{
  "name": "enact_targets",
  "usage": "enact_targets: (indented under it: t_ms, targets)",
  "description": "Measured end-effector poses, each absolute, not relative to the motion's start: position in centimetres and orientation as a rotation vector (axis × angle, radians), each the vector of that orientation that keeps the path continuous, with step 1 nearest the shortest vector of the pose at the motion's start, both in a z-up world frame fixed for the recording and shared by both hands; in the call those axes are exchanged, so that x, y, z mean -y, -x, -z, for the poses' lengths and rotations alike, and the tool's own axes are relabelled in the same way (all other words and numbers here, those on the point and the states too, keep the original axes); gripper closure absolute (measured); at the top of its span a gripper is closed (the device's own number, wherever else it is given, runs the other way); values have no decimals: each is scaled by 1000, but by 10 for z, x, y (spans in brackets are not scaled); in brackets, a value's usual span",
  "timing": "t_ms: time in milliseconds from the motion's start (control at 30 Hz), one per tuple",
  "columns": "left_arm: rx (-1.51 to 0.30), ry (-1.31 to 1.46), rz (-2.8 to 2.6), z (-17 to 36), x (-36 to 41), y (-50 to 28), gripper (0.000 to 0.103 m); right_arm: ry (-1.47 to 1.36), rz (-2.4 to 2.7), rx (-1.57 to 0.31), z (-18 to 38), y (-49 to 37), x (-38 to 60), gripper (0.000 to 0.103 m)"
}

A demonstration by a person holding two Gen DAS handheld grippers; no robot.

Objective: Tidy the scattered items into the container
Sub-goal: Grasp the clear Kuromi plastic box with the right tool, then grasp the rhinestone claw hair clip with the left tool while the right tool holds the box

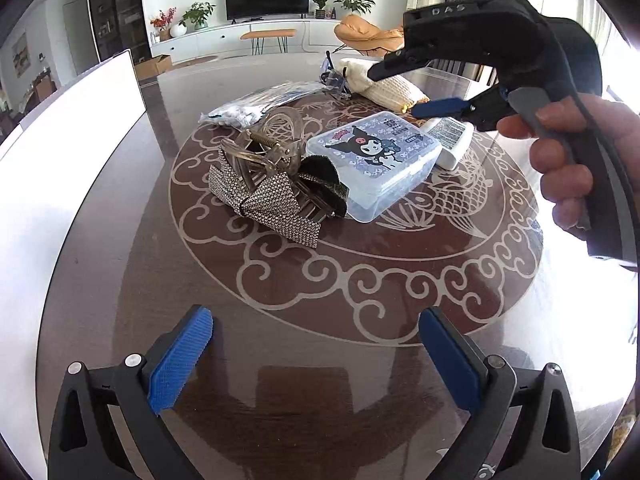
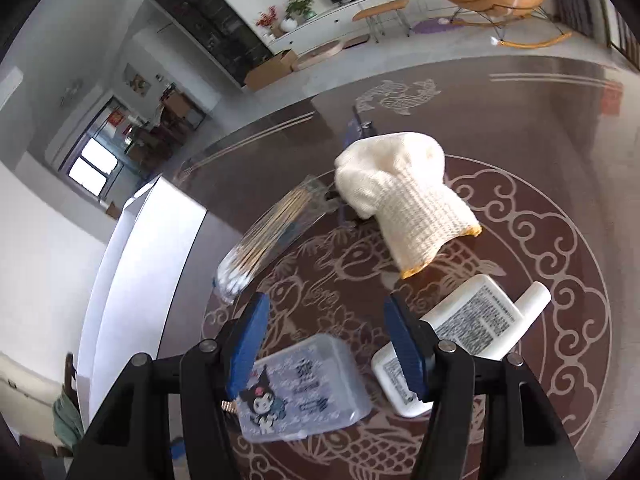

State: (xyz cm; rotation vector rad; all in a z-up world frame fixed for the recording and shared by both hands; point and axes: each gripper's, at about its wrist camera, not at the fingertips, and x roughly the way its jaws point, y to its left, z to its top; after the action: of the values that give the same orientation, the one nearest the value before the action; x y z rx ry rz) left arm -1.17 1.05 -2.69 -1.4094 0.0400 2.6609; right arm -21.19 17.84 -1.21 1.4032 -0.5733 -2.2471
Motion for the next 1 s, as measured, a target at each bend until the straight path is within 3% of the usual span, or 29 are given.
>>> enact_targets:
  t_ms: [100,333,433,567,767,1000]
  targets:
    - [-27,1404,-2658,26,-9,11,0,-1444,2212,650,24,215,-188,43]
    - [-1,1395,-2660,25,-8,11,0,-1490,2255,594,19,154,-225,43]
    - [-15,1403,-2663,27,-9,12,0,-1540,2340,473,9,144,-226,43]
    - [-71,1423,-2665,28,-14,11,0,-1403,2431,321,-15,149,-188,43]
    - [-83,1428,-2665,28,-13,7,0,-1372,2391,-148,3,168,-101,43]
    - [-13,1402,-2666,26,-7,5,0,-1395,2348,-338,23,127,-144,43]
